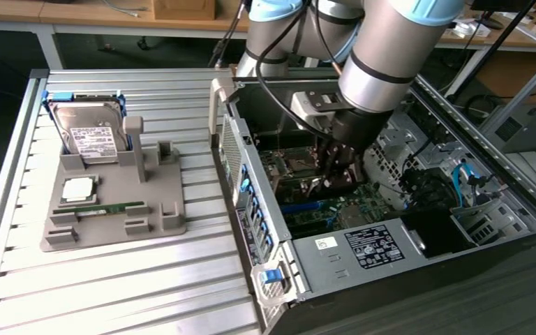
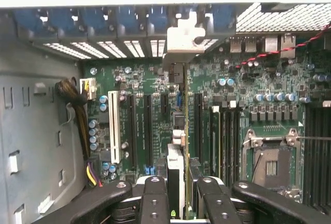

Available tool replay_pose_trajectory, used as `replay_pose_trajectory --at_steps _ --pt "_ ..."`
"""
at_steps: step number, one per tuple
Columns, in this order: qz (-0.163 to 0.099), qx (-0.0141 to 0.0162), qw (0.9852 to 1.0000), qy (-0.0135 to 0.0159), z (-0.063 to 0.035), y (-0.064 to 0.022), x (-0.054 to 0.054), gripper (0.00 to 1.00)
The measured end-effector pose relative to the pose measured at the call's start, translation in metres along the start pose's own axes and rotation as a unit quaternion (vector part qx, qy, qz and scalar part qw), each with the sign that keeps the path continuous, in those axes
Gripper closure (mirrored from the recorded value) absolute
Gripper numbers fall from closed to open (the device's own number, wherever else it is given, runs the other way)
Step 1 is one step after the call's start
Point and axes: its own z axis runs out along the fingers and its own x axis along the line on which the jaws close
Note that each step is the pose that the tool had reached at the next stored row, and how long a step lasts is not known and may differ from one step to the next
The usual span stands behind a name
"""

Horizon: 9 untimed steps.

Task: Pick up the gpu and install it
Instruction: 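Insert the gpu into the slot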

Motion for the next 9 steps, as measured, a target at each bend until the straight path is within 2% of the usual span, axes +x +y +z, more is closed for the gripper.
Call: replay_pose_trajectory --at_steps 9 --pt "0.000 0.0000 1.0000 0.0004 0.0005 0.0067 -0.0035 0.73"
